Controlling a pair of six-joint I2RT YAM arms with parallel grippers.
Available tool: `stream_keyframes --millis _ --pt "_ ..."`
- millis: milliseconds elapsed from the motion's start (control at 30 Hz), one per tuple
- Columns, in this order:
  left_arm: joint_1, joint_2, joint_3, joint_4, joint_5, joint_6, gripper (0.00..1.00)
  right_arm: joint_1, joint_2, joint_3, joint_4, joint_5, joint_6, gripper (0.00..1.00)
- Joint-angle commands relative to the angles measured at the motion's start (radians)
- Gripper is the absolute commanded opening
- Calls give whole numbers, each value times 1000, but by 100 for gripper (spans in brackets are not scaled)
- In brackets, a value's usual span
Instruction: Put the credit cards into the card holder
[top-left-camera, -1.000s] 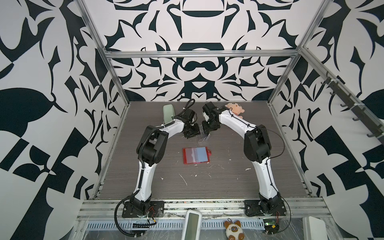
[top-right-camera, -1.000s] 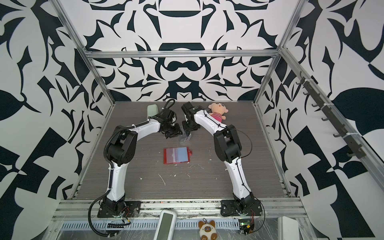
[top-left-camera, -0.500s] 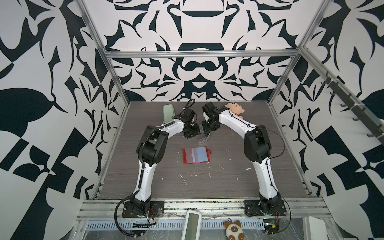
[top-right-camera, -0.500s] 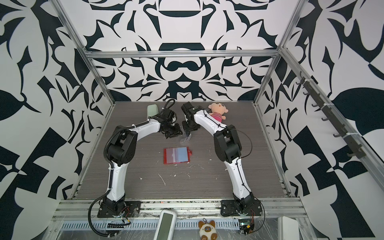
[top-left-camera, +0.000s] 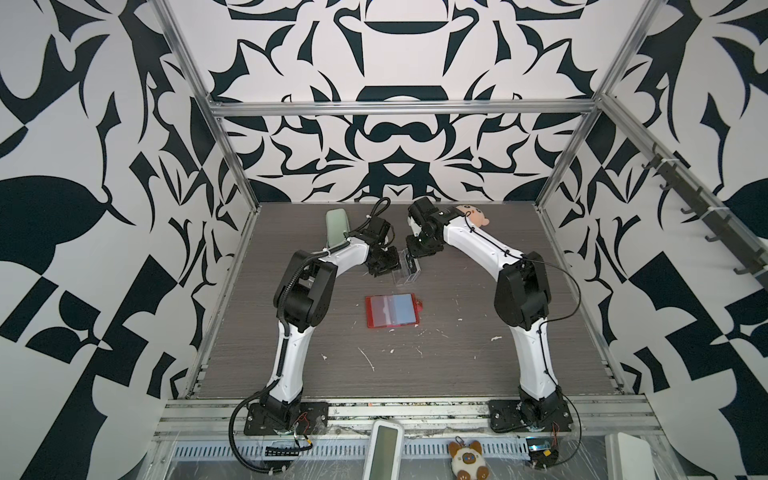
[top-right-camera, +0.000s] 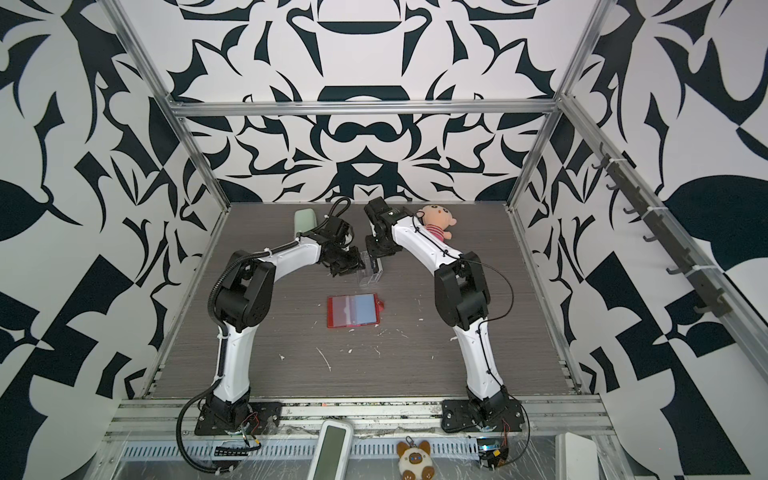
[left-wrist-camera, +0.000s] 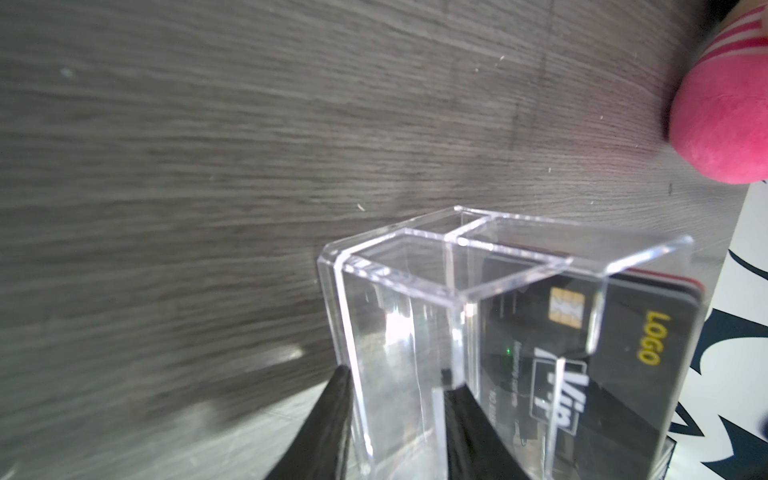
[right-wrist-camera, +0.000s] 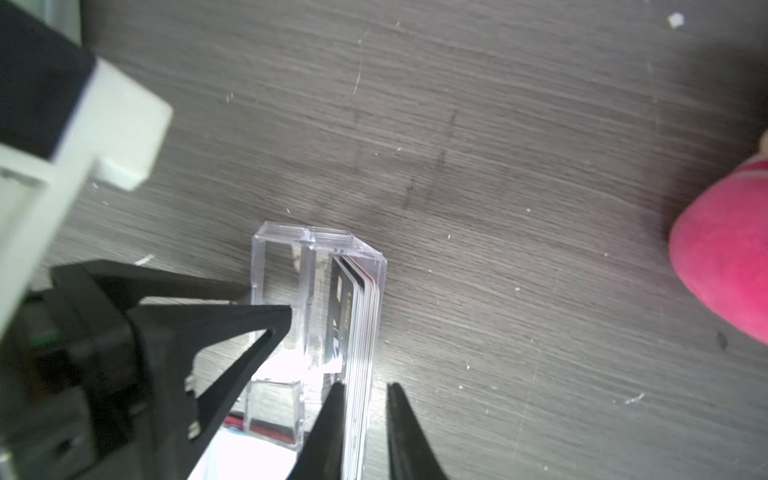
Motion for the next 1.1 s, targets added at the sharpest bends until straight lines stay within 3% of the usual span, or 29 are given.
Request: stream_keyframes --millis 0,167,467,1067 --pt "7 48 -1 -61 -33 10 38 3 -52 2 -10 8 1 14" --pt "7 50 -3 -59 -28 8 38 3 -49 -10 -2 -4 8 15" --pt "7 50 -3 -58 -25 8 38 4 -17 -8 13 -29 16 36" --pt "7 56 -4 -61 -23 10 37 3 59 16 19 -37 22 38"
